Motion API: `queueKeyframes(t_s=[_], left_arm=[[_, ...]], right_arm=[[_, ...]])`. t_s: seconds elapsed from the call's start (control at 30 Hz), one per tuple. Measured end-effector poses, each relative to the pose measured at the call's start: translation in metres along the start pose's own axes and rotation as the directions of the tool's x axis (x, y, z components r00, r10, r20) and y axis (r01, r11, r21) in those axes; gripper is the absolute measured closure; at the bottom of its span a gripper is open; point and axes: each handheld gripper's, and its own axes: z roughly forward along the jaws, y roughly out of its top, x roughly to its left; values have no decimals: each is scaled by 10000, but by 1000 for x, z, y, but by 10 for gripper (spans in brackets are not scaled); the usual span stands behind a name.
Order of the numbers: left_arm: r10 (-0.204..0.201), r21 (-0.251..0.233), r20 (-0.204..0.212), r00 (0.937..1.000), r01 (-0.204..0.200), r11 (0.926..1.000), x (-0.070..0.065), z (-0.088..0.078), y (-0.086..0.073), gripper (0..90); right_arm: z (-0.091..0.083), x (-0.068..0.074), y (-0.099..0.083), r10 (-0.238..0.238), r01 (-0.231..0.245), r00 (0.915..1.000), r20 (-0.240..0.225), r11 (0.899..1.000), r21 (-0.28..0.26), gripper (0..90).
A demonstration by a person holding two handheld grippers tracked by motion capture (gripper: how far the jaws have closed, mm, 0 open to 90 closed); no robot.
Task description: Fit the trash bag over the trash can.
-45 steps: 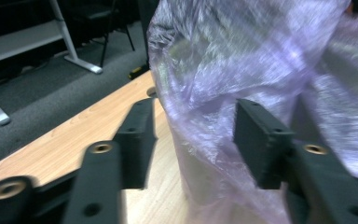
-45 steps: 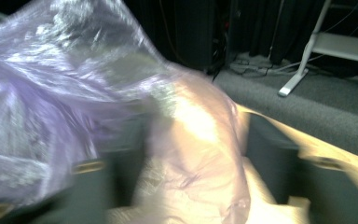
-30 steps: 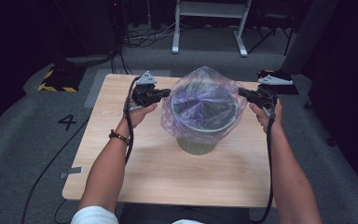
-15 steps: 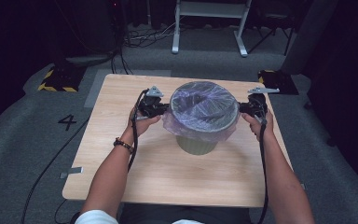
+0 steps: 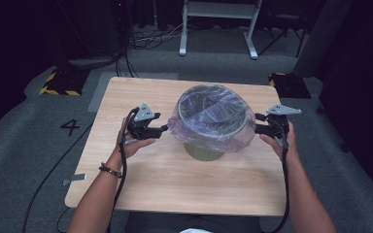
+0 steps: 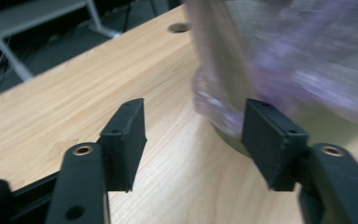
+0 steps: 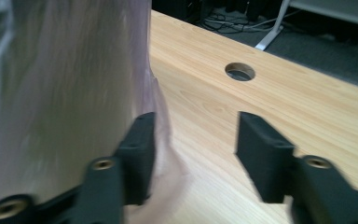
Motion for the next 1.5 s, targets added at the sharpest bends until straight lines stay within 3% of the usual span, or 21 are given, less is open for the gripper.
queueKeyframes(t_s=[0.03, 0.2, 0.27, 0.33, 0.47, 0.53, 0.6, 0.63, 0.67, 0.7, 0.77, 0.87, 0.93, 0.97, 1.0, 1.03, 1.07, 1.13, 1.23, 1.4, 1.5], left_arm=[[358, -70, 308, 9989, -356, 9993, -5, -10, -3, 316], [1101, -193, 526, 9925, -1093, 9938, -22, -24, -1, 254], [1238, -274, 568, 9907, -1224, 9921, -26, -25, 2, 223], [1625, -588, 541, 9852, -1593, 9855, -36, -26, 13, 189], [2109, -697, 498, 9762, -2072, 9758, -44, -22, 25, 194], [2288, -548, 460, 9724, -2262, 9725, -46, -18, 28, 225], [2415, -406, 342, 9698, -2401, 9699, -48, -13, 30, 289], [2342, -455, 346, 9716, -2326, 9715, -48, -11, 30, 323], [2342, -455, 346, 9716, -2326, 9715, -48, -11, 30, 364], [2383, -395, 298, 9707, -2371, 9707, -47, -7, 31, 442], [2436, -316, 143, 9698, -2430, 9695, -46, -3, 32, 502], [2483, -302, 287, 9683, -2474, 9684, -45, 2, 31, 658], [2553, -56, 425, 9659, -2553, 9669, -43, 9, 29, 745], [2553, -56, 425, 9659, -2553, 9669, -43, 9, 29, 791], [2561, -88, 472, 9655, -2559, 9667, -42, 11, 28, 791], [2498, -82, 545, 9668, -2497, 9683, -41, 13, 27, 866], [2466, -47, 550, 9675, -2467, 9691, -41, 14, 26, 879], [2413, 84, 444, 9694, -2419, 9703, -42, 17, 24, 888], [2353, 473, 452, 9709, -2373, 9703, -44, 22, 20, 892], [2281, 784, 840, 9700, -2346, 9689, -52, 32, 7, 893], [2362, 982, 935, 9672, -2451, 9645, -54, 36, 3, 893]], right_arm=[[-12, 0, -6, -404, 404, 9991, 84, 9992, -15, 398], [-34, -4, -20, -886, 882, 9957, 278, 9960, 173, 309], [-42, -2, -24, -954, 954, 9953, 175, 9954, 13, 298], [-51, 9, -26, -1447, 1445, 9894, -76, 9892, -241, 275], [-68, 36, -32, -2444, 2401, 9675, -647, 9684, -674, 228], [-74, 52, -34, -2909, 2817, 9516, -995, 9546, -964, 217], [-74, 70, -35, -3289, 3167, 9387, -1035, 9411, -1189, 218], [-69, 81, -35, -3501, 3382, 9313, -1007, 9336, -1182, 221], [-69, 81, -35, -3501, 3382, 9313, -1007, 9336, -1182, 221], [-59, 96, -37, -4040, 3957, 9125, -646, 9115, -1118, 244], [-47, 105, -41, -4249, 4254, 9048, 302, 8977, -1149, 332], [-33, 109, -46, -4275, 4310, 9023, 552, 8938, -1238, 471], [-25, 115, -49, -4544, 4643, 8844, 1063, 8798, -1017, 632], [-25, 115, -49, -4544, 4643, 8844, 1063, 8798, -1017, 632], [-22, 116, -50, -4603, 4716, 8802, 1155, 8755, -1054, 713], [-19, 114, -50, -4491, 4581, 8884, 949, 8810, -1185, 884], [-19, 112, -50, -4394, 4465, 8947, 807, 8857, -1274, 900], [-17, 109, -52, -4309, 4316, 9018, 330, 8943, -1181, 900], [-14, 105, -58, -4405, 4391, 8976, -189, 8969, -525, 900], [-12, 88, -70, -3335, 3388, 9357, -1151, 9404, 301, 900], [-11, 83, -74, -3035, 3131, 9429, -1370, 9482, 545, 900]])
